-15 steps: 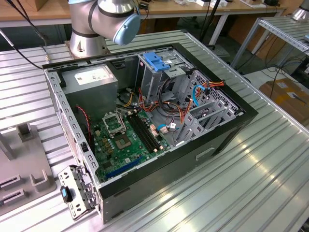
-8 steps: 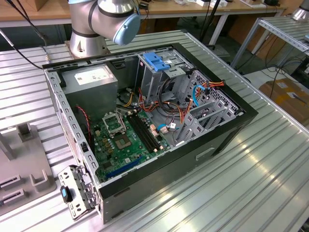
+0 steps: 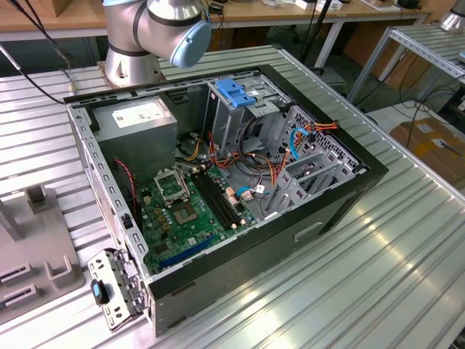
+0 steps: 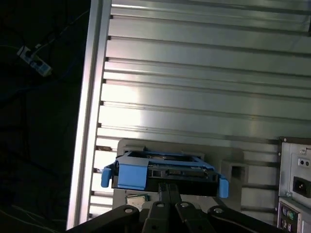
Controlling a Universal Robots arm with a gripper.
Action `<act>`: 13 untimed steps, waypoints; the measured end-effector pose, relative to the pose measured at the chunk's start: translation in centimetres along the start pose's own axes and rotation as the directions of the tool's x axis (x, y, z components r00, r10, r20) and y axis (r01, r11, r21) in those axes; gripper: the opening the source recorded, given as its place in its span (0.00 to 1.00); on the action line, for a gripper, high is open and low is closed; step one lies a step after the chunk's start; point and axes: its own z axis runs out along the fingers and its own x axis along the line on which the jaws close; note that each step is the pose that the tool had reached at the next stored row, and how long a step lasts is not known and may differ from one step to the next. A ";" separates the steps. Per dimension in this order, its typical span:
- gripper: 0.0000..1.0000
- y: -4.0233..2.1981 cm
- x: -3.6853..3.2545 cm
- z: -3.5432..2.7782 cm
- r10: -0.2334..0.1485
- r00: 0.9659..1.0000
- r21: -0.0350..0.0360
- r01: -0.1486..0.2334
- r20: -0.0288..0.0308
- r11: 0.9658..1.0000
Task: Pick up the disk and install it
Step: 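Pick up the disk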
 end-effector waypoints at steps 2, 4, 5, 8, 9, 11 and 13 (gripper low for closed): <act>0.11 0.00 0.00 0.00 -0.030 1.000 0.000 0.030 -0.001 1.000; 0.11 0.00 0.00 0.00 -0.060 0.998 0.001 0.060 -0.002 0.998; 0.11 0.00 0.00 0.00 -0.068 0.998 0.001 0.068 -0.002 0.998; 0.11 0.00 0.00 0.01 -0.084 0.996 0.001 0.084 -0.003 0.996; 0.11 0.00 0.00 0.01 -0.084 0.996 0.001 0.084 -0.003 0.996; 0.11 0.00 0.00 0.01 -0.084 0.996 0.001 0.084 -0.003 0.996; 0.11 0.00 0.00 0.01 -0.084 0.996 0.001 0.084 -0.003 0.996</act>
